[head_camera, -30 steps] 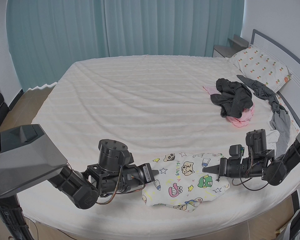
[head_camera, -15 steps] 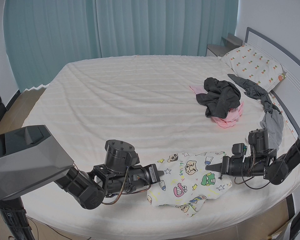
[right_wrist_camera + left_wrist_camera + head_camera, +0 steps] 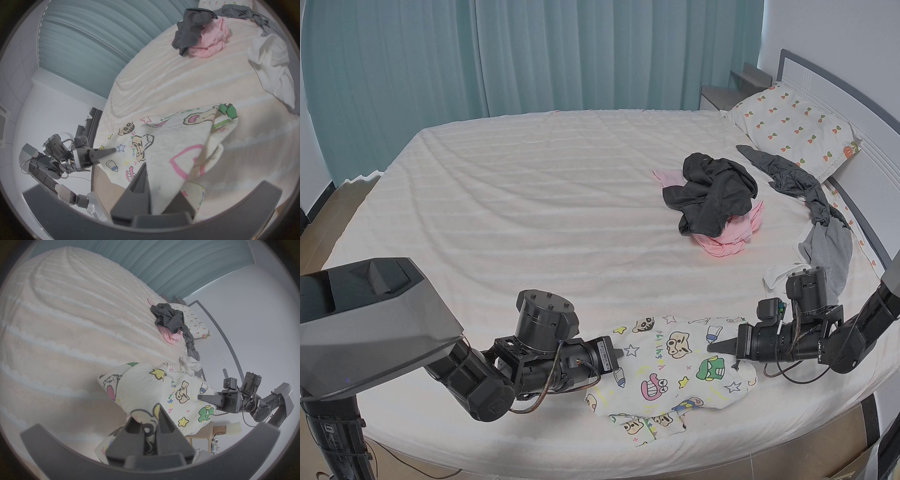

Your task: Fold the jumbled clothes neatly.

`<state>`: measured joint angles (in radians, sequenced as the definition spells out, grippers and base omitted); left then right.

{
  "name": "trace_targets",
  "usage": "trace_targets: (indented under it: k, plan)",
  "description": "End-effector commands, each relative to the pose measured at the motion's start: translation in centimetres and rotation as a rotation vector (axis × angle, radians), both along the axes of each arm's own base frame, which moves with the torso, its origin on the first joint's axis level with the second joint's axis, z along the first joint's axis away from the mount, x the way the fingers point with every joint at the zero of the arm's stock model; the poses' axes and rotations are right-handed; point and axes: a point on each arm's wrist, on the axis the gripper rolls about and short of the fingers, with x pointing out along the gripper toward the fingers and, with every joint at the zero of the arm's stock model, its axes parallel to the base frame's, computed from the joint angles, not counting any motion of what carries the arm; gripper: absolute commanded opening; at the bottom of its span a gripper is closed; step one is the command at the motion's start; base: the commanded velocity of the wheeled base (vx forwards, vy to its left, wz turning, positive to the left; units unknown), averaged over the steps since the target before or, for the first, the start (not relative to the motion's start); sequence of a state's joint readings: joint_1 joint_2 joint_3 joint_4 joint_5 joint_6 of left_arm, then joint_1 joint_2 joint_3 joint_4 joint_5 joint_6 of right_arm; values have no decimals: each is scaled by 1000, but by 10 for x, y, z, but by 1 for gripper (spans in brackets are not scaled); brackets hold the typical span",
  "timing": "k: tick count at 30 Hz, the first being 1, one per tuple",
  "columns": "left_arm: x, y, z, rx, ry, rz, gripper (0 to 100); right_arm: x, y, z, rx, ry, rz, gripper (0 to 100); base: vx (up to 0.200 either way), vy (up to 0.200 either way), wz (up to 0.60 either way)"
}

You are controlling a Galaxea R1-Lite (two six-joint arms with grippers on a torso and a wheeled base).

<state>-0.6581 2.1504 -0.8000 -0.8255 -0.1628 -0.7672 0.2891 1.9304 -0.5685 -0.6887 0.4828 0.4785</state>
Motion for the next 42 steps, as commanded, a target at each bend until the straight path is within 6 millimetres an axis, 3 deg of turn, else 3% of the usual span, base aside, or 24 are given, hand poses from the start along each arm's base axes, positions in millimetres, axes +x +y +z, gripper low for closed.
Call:
trace_targets:
  k: [1,7,19,20,26,32,35,36,38,39,41,42]
  plan:
    - [0,5,-9,26,21,15,0,1,9,-32,-42,88,38,0,0,0,0]
    - [6,15,-12,64,7,89,0,2,12,-41,-55,111,53,0,0,0,0]
    - [-11,23,-40,139,100,77,0,0,18,-52,-70,150,72,0,0,0,0]
    - [-11,23,-40,140,101,77,100,0,18,-52,-70,153,71,100,0,0,0]
    - [-7,33,-42,145,108,109,100,0,12,-44,-123,109,-19,100,0,0,0]
    - [-8,63,-12,107,62,187,100,-10,-12,-6,-137,-5,-156,100,0,0,0]
    - [-21,92,25,75,-33,298,100,-27,-34,32,-158,-145,-309,100,0,0,0]
    - [-21,92,25,75,-33,298,100,-27,-34,32,-158,-145,-309,100,0,0,0]
    - [-43,113,58,17,-129,349,100,-47,-48,67,-132,-279,-393,100,0,0,0]
    - [-44,114,59,15,-133,351,100,-48,-48,70,-128,-289,-394,100,0,0,0]
    - [-78,131,95,-60,-248,367,100,-76,-56,104,-82,-432,-430,100,0,0,0]
    - [-80,132,96,-64,-254,367,100,-77,-57,105,-81,-440,-431,100,0,0,0]
